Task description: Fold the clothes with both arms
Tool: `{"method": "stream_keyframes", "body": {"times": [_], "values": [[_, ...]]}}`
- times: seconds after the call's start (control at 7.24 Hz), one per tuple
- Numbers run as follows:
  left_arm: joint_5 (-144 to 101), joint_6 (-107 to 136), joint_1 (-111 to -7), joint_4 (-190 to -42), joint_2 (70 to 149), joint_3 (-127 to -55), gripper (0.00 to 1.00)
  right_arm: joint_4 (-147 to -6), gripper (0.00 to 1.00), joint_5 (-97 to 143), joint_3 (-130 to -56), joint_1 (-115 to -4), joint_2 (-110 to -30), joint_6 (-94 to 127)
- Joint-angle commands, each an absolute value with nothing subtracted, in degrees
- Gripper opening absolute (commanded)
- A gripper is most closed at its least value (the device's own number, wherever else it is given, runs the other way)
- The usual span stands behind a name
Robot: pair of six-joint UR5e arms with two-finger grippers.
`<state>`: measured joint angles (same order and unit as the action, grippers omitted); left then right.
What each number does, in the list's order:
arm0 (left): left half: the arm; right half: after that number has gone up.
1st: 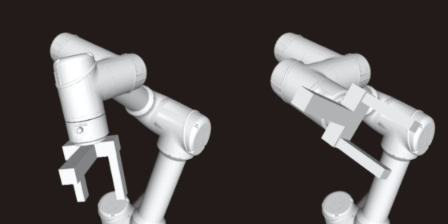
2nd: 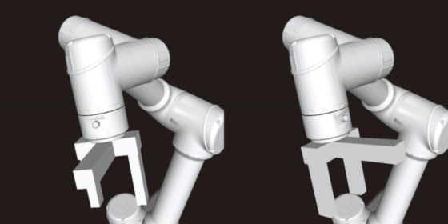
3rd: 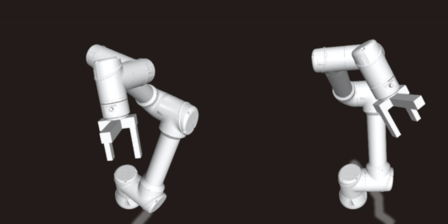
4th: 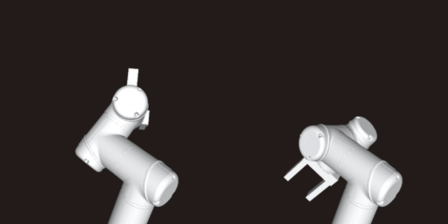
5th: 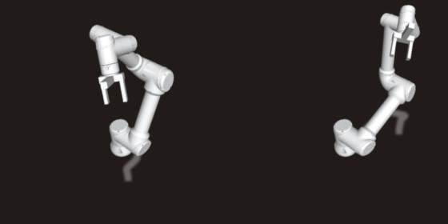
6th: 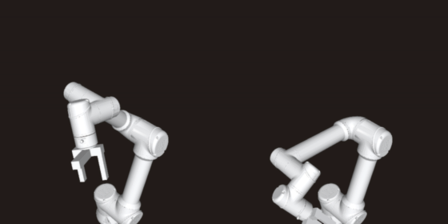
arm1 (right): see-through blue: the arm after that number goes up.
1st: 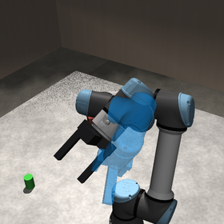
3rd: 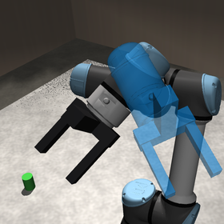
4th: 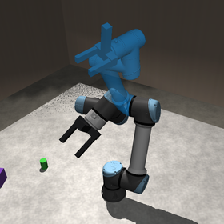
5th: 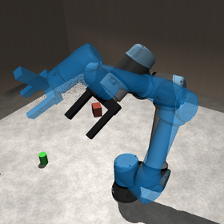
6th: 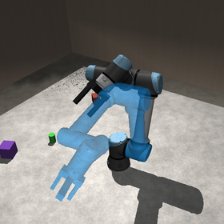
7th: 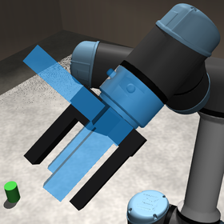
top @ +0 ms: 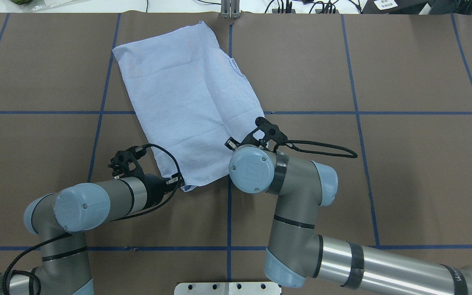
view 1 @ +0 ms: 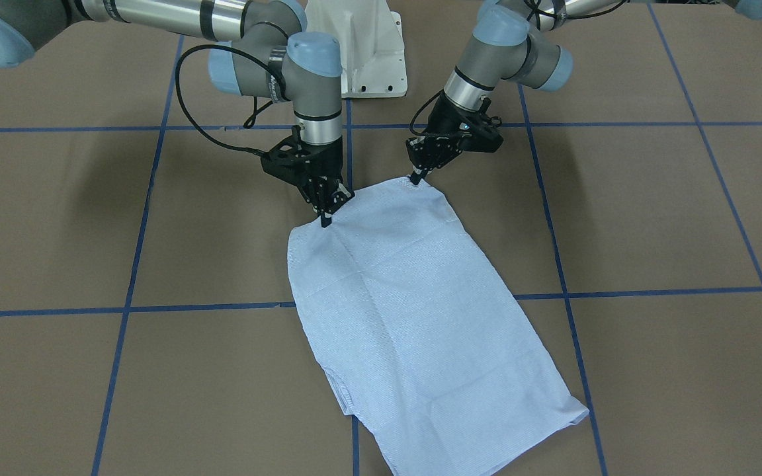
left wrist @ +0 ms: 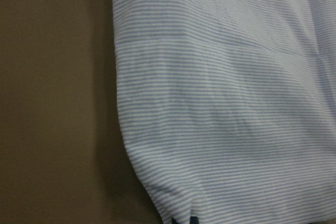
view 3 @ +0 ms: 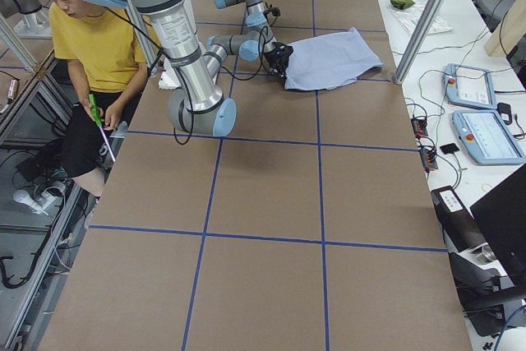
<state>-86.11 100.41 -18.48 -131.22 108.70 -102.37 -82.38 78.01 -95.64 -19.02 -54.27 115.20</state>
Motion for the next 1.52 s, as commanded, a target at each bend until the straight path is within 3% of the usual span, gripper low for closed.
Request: {"method": "stream_keyframes", "body": {"times": [0.0, 0.28, 0.69, 0.97, 1.38], "values": [[-86.22, 100.55, -17.76, -131.22, 111.18, -104.49, 0.0, -82.97, 0.0, 72.98, -111.64, -12.7, -66.65, 115.48], [-86.22, 100.55, -14.52, -131.22, 109.79, -111.06, 0.0, -89.24, 0.0, 67.43, -119.93, -4.87, -70.13, 119.06], [-86.13, 100.63, -9.59, -131.22, 100.85, -122.74, 0.0, -106.74, 0.0, 63.55, -133.64, 4.73, -69.09, 124.62], [-86.48, 100.55, -9.58, -130.09, 100.1, -125.94, 0.0, -109.68, 0.0, 63.81, -135.0, 3.44, -66.63, 124.37], [-86.66, 99.58, -14.65, -123.32, 105.19, -125.16, 0.0, -109.51, 0.0, 64.16, -129.93, -4.18, -62.43, 120.26]]}}
